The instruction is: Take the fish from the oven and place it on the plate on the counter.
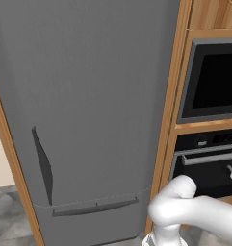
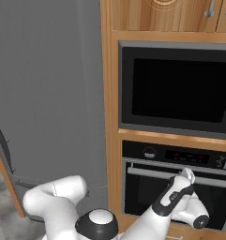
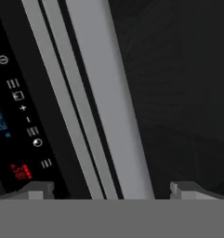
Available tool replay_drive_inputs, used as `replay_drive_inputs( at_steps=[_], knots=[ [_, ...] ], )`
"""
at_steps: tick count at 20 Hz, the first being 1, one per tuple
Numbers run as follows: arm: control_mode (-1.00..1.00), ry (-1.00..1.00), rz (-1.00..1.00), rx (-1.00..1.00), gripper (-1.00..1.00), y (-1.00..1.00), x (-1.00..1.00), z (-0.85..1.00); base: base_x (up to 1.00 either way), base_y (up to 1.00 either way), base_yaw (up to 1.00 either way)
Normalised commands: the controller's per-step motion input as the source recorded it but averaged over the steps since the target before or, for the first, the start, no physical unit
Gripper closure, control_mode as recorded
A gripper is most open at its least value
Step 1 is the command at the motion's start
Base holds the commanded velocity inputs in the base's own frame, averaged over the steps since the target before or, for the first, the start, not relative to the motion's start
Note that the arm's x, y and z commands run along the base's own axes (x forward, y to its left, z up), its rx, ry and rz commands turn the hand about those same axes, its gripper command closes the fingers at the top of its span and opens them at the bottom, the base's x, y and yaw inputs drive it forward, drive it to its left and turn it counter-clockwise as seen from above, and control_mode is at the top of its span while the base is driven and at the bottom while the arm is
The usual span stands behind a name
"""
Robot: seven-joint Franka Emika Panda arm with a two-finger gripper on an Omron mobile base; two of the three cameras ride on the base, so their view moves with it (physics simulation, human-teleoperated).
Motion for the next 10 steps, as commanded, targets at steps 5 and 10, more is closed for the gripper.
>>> replay_drive_inputs(
  at_steps=[5, 10],
  knots=[
    [-1.0, -0.05, 0.07, 0.06, -1.0, -0.27, 0.39, -0.22, 0.0, 0.0, 0.0],
    [-1.0, -0.01, 0.05, 0.03, -1.0, -0.19, 0.38, -0.17, 0.0, 0.0, 0.0]
  ],
)
